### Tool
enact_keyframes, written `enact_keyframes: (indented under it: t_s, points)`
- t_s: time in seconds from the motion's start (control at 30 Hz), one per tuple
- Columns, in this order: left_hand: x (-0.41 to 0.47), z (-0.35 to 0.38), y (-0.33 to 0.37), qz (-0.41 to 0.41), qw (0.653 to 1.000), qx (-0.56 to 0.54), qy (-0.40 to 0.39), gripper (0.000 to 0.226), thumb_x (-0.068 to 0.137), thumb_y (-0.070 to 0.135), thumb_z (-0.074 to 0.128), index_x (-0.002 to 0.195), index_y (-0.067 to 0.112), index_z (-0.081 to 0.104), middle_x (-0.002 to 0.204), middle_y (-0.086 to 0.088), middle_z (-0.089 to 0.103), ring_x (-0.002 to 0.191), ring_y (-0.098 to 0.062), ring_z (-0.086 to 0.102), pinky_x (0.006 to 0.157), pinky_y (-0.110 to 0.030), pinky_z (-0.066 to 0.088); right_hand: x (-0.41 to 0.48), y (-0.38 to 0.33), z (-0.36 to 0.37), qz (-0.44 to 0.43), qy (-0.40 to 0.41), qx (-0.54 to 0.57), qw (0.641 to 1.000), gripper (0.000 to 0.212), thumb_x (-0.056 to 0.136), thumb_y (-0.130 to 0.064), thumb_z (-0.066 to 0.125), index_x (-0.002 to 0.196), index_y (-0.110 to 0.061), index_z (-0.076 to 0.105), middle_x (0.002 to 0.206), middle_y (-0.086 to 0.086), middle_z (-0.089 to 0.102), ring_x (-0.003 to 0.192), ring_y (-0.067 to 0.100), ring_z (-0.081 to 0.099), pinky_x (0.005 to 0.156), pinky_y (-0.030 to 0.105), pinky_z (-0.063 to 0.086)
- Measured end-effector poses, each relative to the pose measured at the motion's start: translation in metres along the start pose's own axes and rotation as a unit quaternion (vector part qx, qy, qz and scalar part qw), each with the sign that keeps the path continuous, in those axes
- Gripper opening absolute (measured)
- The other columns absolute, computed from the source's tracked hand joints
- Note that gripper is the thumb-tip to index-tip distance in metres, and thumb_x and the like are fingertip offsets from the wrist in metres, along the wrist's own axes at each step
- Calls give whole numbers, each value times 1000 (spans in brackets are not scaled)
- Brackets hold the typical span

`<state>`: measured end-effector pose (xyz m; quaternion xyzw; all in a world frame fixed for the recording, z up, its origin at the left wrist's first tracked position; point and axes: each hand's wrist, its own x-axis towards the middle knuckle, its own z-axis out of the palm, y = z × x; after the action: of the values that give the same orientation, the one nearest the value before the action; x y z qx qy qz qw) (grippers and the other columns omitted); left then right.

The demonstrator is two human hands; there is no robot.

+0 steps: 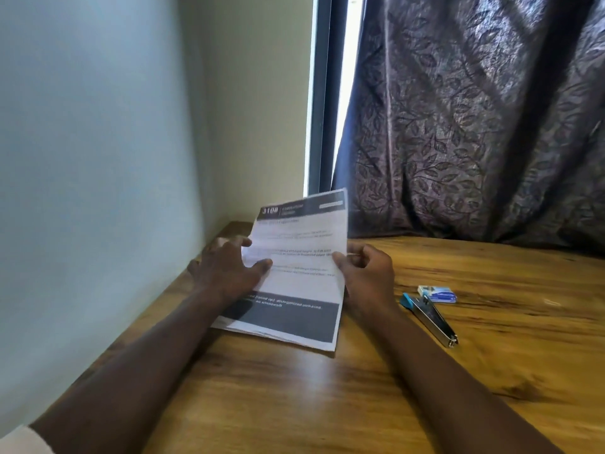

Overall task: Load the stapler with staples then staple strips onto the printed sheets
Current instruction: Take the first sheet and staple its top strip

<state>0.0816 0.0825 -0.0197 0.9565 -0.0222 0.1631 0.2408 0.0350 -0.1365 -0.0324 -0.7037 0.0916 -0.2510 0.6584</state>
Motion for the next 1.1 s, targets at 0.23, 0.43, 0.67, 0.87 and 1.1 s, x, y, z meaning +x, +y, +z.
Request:
enact_keyframes:
  t_s: [0.23,0.43,0.67,0.87,1.1]
  points:
    - [-2,-4,9,42,985,-152,76,54,88,54,71,134,31,54,125,8,69,110,-22,66,101,-49,50,9,0,-8,9,11,97,995,11,98,-26,66,101,-16,67,98,6,77,89,24,75,78,43,64]
    - [-2,-5,9,34,943,-308,123,27,92,26,74,115,36,63,99,19,71,89,-13,72,84,-40,61,9,0,-14,-12,30,87,996,30,99,-25,62,128,-21,55,92,-6,70,74,5,70,52,13,53]
    - [-6,-7,9,52,918,-370,131,23,93,17,73,111,32,72,104,9,74,91,-23,71,86,-46,61,0,-6,-14,-78,27,56,995,42,100,-24,62,138,-37,52,96,6,74,80,7,74,57,16,55]
    - [-12,-16,24,127,907,-387,111,33,93,15,73,121,31,68,112,9,73,100,-16,72,87,-44,63,-14,-21,-38,-158,25,-34,987,39,90,-11,71,125,-28,66,117,0,70,103,10,68,74,21,60]
    - [-20,-10,29,272,919,-228,174,45,84,33,71,126,25,60,114,-1,67,98,-17,63,83,-32,62,-27,-25,-61,-331,113,-233,907,30,88,-26,63,117,-19,66,113,-2,68,104,18,61,85,42,55]
